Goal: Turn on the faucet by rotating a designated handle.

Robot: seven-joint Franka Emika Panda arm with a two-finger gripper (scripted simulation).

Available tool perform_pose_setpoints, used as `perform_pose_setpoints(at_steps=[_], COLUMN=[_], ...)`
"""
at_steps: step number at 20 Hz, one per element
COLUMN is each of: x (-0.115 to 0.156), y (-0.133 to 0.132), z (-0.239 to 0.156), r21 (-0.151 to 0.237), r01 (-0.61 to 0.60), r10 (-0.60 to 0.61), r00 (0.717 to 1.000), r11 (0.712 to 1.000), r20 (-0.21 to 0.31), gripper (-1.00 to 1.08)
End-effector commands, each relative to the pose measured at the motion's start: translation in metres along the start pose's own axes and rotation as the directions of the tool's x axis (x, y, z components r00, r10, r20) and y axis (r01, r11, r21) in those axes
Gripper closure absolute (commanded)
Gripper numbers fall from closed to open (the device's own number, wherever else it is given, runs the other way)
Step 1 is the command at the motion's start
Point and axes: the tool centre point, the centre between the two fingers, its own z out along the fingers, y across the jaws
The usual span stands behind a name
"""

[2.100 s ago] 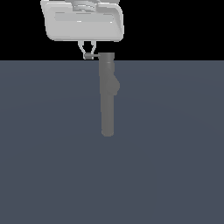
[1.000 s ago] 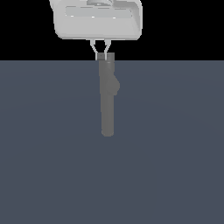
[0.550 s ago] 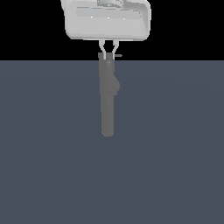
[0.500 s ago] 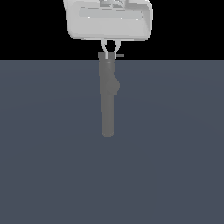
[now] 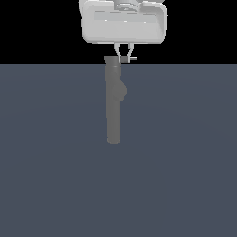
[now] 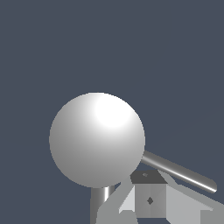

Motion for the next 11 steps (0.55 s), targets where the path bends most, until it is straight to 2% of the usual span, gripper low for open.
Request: perform_pose_setpoints(at_steps=[1,11], x=[0.013,0.04], y=[0.01,0.033], z=[-0.001,-0.002], r21=[-0.004,-0.008], r01=[-0.01,-0.034], r10=[0.01,0.034], r00=[1.0,0.999], r11=[1.0,0.999], r20=[-0.013,-0.022], gripper=[1.08,1.08])
